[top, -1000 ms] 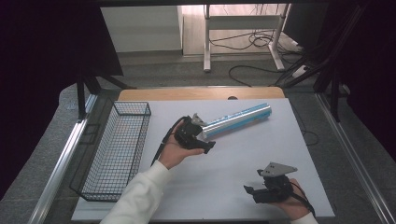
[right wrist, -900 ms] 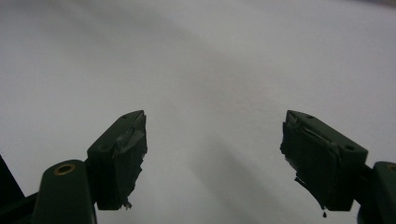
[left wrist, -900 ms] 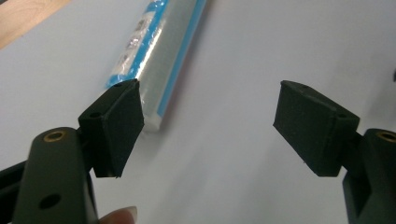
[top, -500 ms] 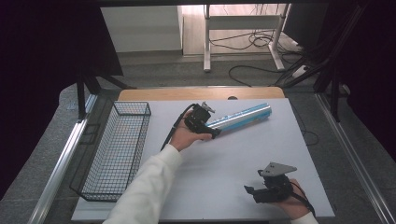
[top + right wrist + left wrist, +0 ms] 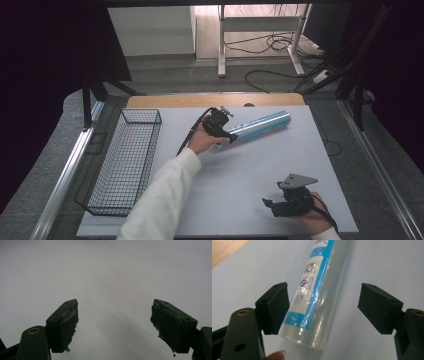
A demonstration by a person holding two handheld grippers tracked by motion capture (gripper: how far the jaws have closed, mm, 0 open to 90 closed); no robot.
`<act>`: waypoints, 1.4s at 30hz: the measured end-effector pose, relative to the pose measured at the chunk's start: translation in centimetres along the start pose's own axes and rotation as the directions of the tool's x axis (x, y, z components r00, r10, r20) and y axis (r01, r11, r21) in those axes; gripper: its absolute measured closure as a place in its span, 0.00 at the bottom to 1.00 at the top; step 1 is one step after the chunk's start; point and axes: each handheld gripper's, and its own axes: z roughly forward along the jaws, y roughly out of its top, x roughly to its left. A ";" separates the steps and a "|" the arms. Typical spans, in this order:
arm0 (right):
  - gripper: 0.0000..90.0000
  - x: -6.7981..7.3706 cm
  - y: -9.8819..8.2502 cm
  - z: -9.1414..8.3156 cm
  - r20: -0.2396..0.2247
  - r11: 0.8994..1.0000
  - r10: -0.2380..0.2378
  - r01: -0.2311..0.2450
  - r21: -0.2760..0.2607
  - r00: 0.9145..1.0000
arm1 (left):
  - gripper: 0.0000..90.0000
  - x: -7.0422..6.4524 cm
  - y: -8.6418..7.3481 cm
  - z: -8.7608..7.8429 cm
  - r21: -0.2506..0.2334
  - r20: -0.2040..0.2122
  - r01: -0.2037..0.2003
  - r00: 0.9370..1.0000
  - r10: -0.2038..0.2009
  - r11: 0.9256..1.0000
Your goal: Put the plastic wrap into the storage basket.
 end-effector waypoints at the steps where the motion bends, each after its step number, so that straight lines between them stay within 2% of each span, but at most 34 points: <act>1: 0.25 0.0 0.0 0.0 -0.001 1.000 -0.004 0.004 0.003 1.000 | 0.27 0.1 0.2 0.1 -0.001 0.000 -0.001 1.000 0.001 1.000; 8: 0.25 0.0 -0.1 0.2 -0.003 1.000 -0.009 0.010 0.012 1.000 | 0.27 0.4 0.9 0.8 0.010 0.004 -0.005 1.000 0.005 1.000; 11: 0.24 0.1 -0.1 0.2 -0.004 1.000 -0.009 0.009 0.015 1.000 | 0.27 0.6 1.4 1.6 0.021 0.013 -0.013 1.000 0.012 1.000; 16: 0.24 0.1 -0.1 0.2 -0.001 1.000 -0.012 0.012 0.014 1.000 | 0.26 0.7 2.0 2.3 0.026 0.031 -0.021 0.999 0.020 0.999; 19: 0.24 0.0 -0.1 0.2 0.002 1.000 -0.011 0.011 0.016 1.000 | 0.26 0.6 2.7 2.8 0.024 0.058 -0.039 0.998 0.038 0.999; 23: 0.24 0.0 -0.2 0.3 0.003 1.000 -0.010 0.010 0.021 1.000 | 0.24 0.5 3.3 3.7 0.054 0.072 -0.062 0.996 0.058 0.997; 25: 0.24 0.0 -0.2 0.3 0.002 1.000 -0.011 0.011 0.023 1.000 | 0.24 0.6 3.2 4.1 0.076 0.075 -0.057 0.996 0.051 0.995; 27: 0.24 -0.1 -0.3 0.4 0.002 1.000 -0.008 0.008 0.025 1.000 | 0.25 0.8 2.9 4.5 0.109 0.081 -0.058 0.996 0.049 0.992; 29: 0.24 -0.1 -0.3 0.4 0.002 1.000 -0.007 0.007 0.027 1.000 | 0.27 1.1 2.5 5.0 0.155 0.073 -0.071 0.996 0.060 0.985; 30: 0.24 -0.1 -0.3 0.4 0.002 1.000 -0.008 0.008 0.027 1.000 | 0.29 1.1 2.5 5.0 0.155 0.073 -0.071 0.996 0.060 0.985; 31: 0.24 -0.1 -0.4 0.4 0.001 1.000 -0.009 0.009 0.028 1.000 | 0.28 1.4 2.0 5.5 0.188 0.084 -0.084 0.994 0.069 0.979; 34: 0.24 -0.1 -0.4 0.5 0.004 0.999 -0.010 0.009 0.033 1.000 | 0.28 1.5 1.6 5.5 0.173 0.090 -0.092 0.993 0.077 0.981; 35: 0.24 -0.1 -0.4 0.5 0.005 0.999 -0.010 0.010 0.034 1.000 | 0.29 1.4 1.6 5.4 0.178 0.086 -0.108 0.992 0.094 0.978; 36: 0.24 -0.1 -0.4 0.5 0.005 0.999 -0.010 0.010 0.034 1.000 | 0.29 1.4 1.6 5.4 0.178 0.086 -0.108 0.992 0.094 0.978; 39: 0.24 -0.1 -0.4 0.5 0.008 0.999 -0.012 0.011 0.035 1.000 | 0.30 0.9 1.5 5.3 0.190 0.068 -0.150 0.988 0.139 0.970; 40: 0.24 -0.1 -0.4 0.5 0.009 0.999 -0.013 0.012 0.035 1.000 | 0.31 0.8 1.5 5.2 0.195 0.069 -0.159 0.987 0.148 0.968; 42: 0.24 0.0 -0.4 0.5 0.010 0.999 -0.014 0.014 0.034 1.000 | 0.32 0.8 1.2 5.0 0.193 0.079 -0.162 0.986 0.150 0.968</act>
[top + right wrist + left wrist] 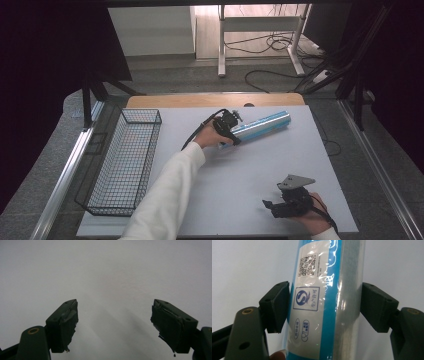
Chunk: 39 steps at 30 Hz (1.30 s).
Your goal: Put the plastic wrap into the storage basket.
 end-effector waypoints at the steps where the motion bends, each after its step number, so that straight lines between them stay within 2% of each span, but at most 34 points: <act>1: 0.24 0.0 0.0 -0.1 0.002 1.000 0.000 0.000 0.001 1.000 | 0.32 0.0 -0.5 -0.2 -0.004 0.017 0.008 1.000 -0.008 1.000; 7: 0.24 0.1 -0.1 -0.1 0.007 1.000 -0.001 0.001 0.002 1.000 | 0.34 -0.8 -1.5 -0.7 0.013 0.016 -0.001 1.000 0.000 1.000; 11: 0.24 0.3 -0.1 0.0 0.008 1.000 -0.003 0.003 0.010 1.000 | 0.34 -1.9 -3.3 -1.5 0.025 0.020 0.033 0.999 -0.034 0.999; 16: 0.24 0.5 0.0 0.1 0.007 1.000 -0.015 0.015 0.011 1.000 | 0.35 -3.1 -4.9 -2.4 0.047 0.008 0.035 0.999 -0.035 0.998; 22: 0.24 0.7 0.1 0.0 0.008 1.000 -0.019 0.018 0.013 1.000 | 0.34 -5.0 -8.5 -4.1 0.072 0.015 0.006 1.000 -0.007 0.997; 26: 0.24 0.7 0.1 0.1 0.005 1.000 -0.019 0.019 0.016 1.000 | 0.34 -6.6 -10.8 -5.2 0.091 0.011 0.006 1.000 -0.007 0.996; 29: 0.24 0.7 0.1 0.1 0.004 1.000 -0.020 0.020 0.020 1.000 | 0.34 -7.2 -12.1 -5.8 0.091 0.012 0.010 1.000 -0.011 0.996; 31: 0.24 0.8 0.2 0.2 0.001 0.999 -0.024 0.024 0.023 1.000 | 0.34 -7.3 -12.3 -5.9 0.086 0.008 0.016 1.000 -0.017 0.996; 35: 0.23 1.0 0.4 0.4 0.002 0.999 -0.035 0.035 0.024 0.999 | 0.32 -7.2 -11.6 -5.5 0.109 0.003 0.022 1.000 -0.023 0.994; 38: 0.23 1.0 0.5 0.4 -0.001 0.999 -0.037 0.037 0.027 0.999 | 0.23 -7.1 -11.0 -5.2 0.114 -0.003 0.031 1.000 -0.031 0.993; 39: 0.23 1.0 0.4 0.5 -0.002 0.999 -0.034 0.034 0.028 0.999 | 0.21 -7.0 -10.0 -4.9 0.107 0.000 0.039 0.999 -0.039 0.993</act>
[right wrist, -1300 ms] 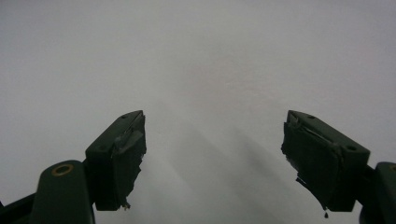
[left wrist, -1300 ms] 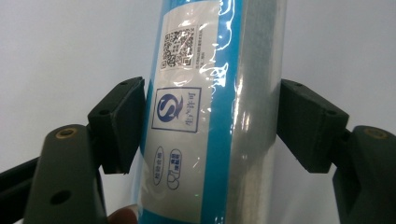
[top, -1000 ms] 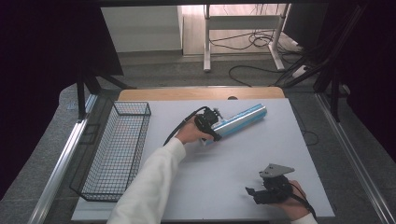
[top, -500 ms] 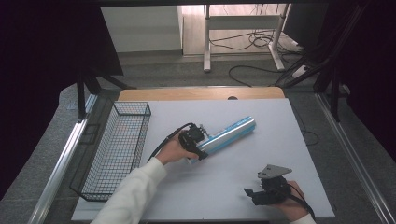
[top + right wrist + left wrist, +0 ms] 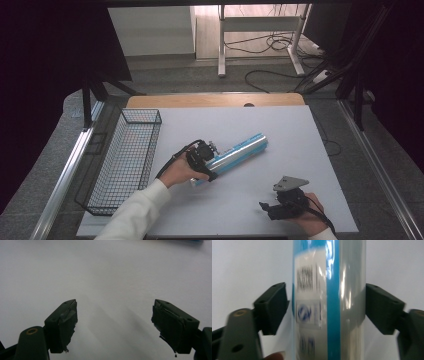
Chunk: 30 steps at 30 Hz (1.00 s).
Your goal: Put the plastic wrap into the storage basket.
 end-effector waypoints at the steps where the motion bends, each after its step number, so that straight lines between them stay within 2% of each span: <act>1: 0.23 -0.1 0.0 0.0 0.001 1.000 0.000 0.000 0.002 1.000 | 0.19 0.0 0.6 0.1 -0.003 -0.001 0.002 1.000 -0.002 1.000; 3: 0.23 -0.1 -0.1 0.1 0.001 1.000 0.000 0.000 0.004 1.000 | 0.17 0.0 1.2 0.2 -0.010 -0.006 0.005 1.000 -0.005 1.000; 4: 0.23 -0.1 -0.1 0.1 0.000 1.000 0.002 -0.002 0.006 1.000 | 0.17 0.2 2.5 0.4 -0.020 -0.004 0.010 1.000 -0.010 1.000; 5: 0.23 -0.1 -0.1 0.1 0.000 1.000 0.002 -0.002 0.006 1.000 | 0.17 0.2 2.5 0.4 -0.020 -0.004 0.010 1.000 -0.010 1.000; 8: 0.23 -0.2 -0.2 0.0 0.005 1.000 0.003 -0.003 0.008 1.000 | 0.17 0.3 4.4 0.9 -0.015 0.011 0.003 1.000 -0.003 1.000; 9: 0.23 -0.2 -0.3 0.0 0.006 1.000 0.004 -0.004 0.009 1.000 | 0.17 0.5 5.3 1.2 -0.005 -0.005 -0.007 1.000 0.007 1.000; 13: 0.23 -0.3 -0.3 0.1 0.008 1.000 0.001 -0.001 0.013 1.000 | 0.15 1.1 6.9 2.2 0.018 0.030 -0.004 1.000 0.004 1.000; 15: 0.23 -0.3 -0.4 0.1 0.008 1.000 0.001 -0.001 0.016 1.000 | 0.17 1.1 7.1 2.4 0.020 0.043 -0.003 0.999 0.002 1.000; 16: 0.23 -0.3 -0.4 0.1 0.008 1.000 0.001 -0.001 0.018 1.000 | 0.18 1.0 7.5 2.9 0.048 0.072 -0.014 0.997 0.011 0.999; 20: 0.23 -0.4 -0.4 0.1 0.011 1.000 0.003 -0.004 0.021 1.000 | 0.28 0.6 7.8 4.0 0.115 0.057 -0.022 0.998 0.015 0.993; 23: 0.23 -0.4 -0.4 0.1 0.014 1.000 0.005 -0.005 0.024 1.000 | 0.35 0.7 7.8 3.9 0.121 0.074 -0.014 0.997 0.005 0.993; 28: 0.23 -0.5 -0.4 0.1 0.015 1.000 0.008 -0.008 0.024 1.000 | 0.35 0.8 8.2 3.8 0.155 0.078 -0.012 0.997 0.000 0.988; 30: 0.23 -0.5 -0.4 0.1 0.017 1.000 0.007 -0.007 0.020 1.000 | 0.35 1.0 8.3 3.6 0.155 0.085 0.007 0.996 -0.020 0.988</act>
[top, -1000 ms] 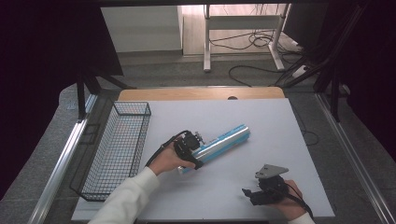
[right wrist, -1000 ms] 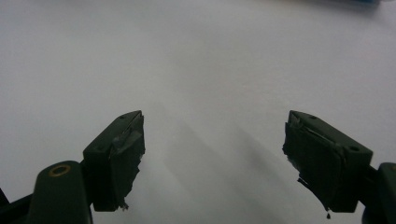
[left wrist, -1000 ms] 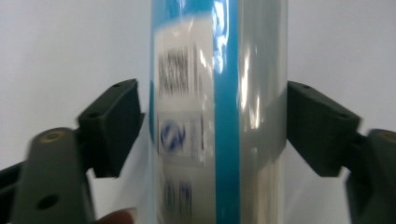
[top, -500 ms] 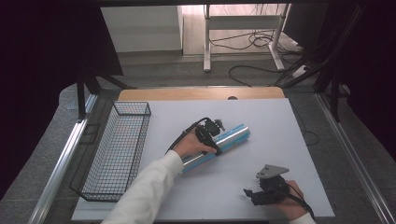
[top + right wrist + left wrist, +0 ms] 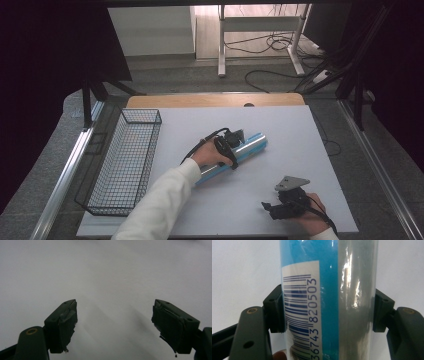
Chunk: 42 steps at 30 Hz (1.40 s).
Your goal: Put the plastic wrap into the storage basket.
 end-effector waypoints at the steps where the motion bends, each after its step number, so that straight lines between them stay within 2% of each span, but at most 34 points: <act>1: 0.23 0.0 0.0 0.0 -0.001 1.000 0.002 -0.002 -0.002 1.000 | 0.35 0.1 0.0 -0.3 -0.009 -0.001 0.011 1.000 -0.011 1.000; 4: 0.23 -0.2 0.0 -0.1 0.002 1.000 0.004 -0.004 -0.005 1.000 | 0.35 0.5 -0.1 -1.7 0.005 -0.010 0.012 1.000 -0.012 1.000; 6: 0.23 -0.2 0.0 -0.2 0.004 1.000 0.004 -0.004 -0.006 1.000 | 0.35 0.8 -0.3 -3.2 0.004 -0.018 0.017 1.000 -0.017 1.000; 12: 0.23 -0.1 0.1 -0.3 0.003 1.000 -0.002 0.002 -0.012 1.000 | 0.35 1.4 -1.7 -6.8 -0.049 -0.043 0.063 0.997 -0.065 0.997; 13: 0.23 -0.1 0.1 -0.3 0.003 1.000 -0.002 0.002 -0.012 1.000 | 0.35 1.4 -1.7 -6.8 -0.049 -0.043 0.063 0.997 -0.065 0.997; 14: 0.23 0.0 0.1 -0.3 0.004 1.000 -0.002 0.002 -0.015 1.000 | 0.35 1.6 -2.2 -7.7 -0.062 -0.057 0.070 0.996 -0.074 0.996; 15: 0.23 0.0 0.1 -0.3 0.004 1.000 -0.002 0.002 -0.015 1.000 | 0.35 1.6 -2.2 -7.7 -0.062 -0.057 0.070 0.996 -0.074 0.996; 16: 0.23 0.1 0.1 -0.3 0.003 1.000 -0.004 0.004 -0.015 1.000 | 0.35 1.8 -2.8 -8.5 -0.074 -0.071 0.083 0.994 -0.088 0.994; 18: 0.23 0.1 0.2 -0.2 0.006 1.000 -0.006 0.006 -0.013 1.000 | 0.35 2.0 -3.3 -9.2 -0.082 -0.083 0.082 0.993 -0.089 0.993; 23: 0.23 0.2 0.2 -0.2 0.006 1.000 -0.009 0.009 -0.013 1.000 | 0.35 2.4 -4.4 -10.4 -0.104 -0.096 0.096 0.990 -0.106 0.990; 26: 0.23 0.2 0.2 -0.2 0.008 1.000 -0.006 0.006 -0.012 1.000 | 0.35 2.7 -5.6 -11.4 -0.143 -0.130 0.107 0.984 -0.126 0.984; 27: 0.23 0.2 0.2 -0.2 0.007 1.000 -0.007 0.007 -0.011 1.000 | 0.35 2.7 -5.6 -11.4 -0.143 -0.130 0.107 0.984 -0.126 0.984; 28: 0.23 0.1 0.2 -0.2 0.008 1.000 -0.006 0.006 -0.012 1.000 | 0.35 2.9 -6.3 -11.9 -0.159 -0.126 0.121 0.982 -0.141 0.980; 32: 0.23 0.1 0.3 -0.5 -0.001 1.000 0.004 -0.004 -0.030 1.000 | 0.35 3.3 -7.4 -12.6 -0.172 -0.136 0.131 0.978 -0.155 0.976; 33: 0.23 0.0 0.4 -0.6 -0.002 0.999 0.004 -0.004 -0.033 1.000 | 0.35 3.4 -7.8 -12.9 -0.180 -0.135 0.144 0.976 -0.169 0.973; 34: 0.23 0.0 0.4 -0.8 0.006 0.999 0.009 -0.009 -0.043 1.000 | 0.35 3.6 -8.6 -13.5 -0.197 -0.155 0.151 0.971 -0.183 0.969; 35: 0.23 0.0 0.4 -0.8 0.006 0.999 0.009 -0.009 -0.043 1.000 | 0.35 3.6 -8.6 -13.5 -0.197 -0.155 0.151 0.971 -0.183 0.969; 36: 0.23 -0.1 0.4 -0.9 0.010 0.999 0.008 -0.007 -0.045 1.000 | 0.35 3.8 -9.3 -13.9 -0.209 -0.165 0.156 0.967 -0.192 0.965; 38: 0.23 -0.1 0.4 -0.9 0.010 0.999 0.008 -0.008 -0.046 1.000 | 0.35 4.2 -10.0 -14.3 -0.225 -0.163 0.172 0.964 -0.211 0.959; 41: 0.23 -0.1 0.5 -0.9 0.011 0.999 0.007 -0.007 -0.045 1.000 | 0.35 4.5 -10.6 -14.6 -0.229 -0.162 0.183 0.961 -0.223 0.956; 42: 0.23 -0.1 0.5 -0.9 0.012 0.999 0.005 -0.005 -0.045 1.000 | 0.35 4.6 -10.9 -14.7 -0.237 -0.159 0.194 0.959 -0.235 0.952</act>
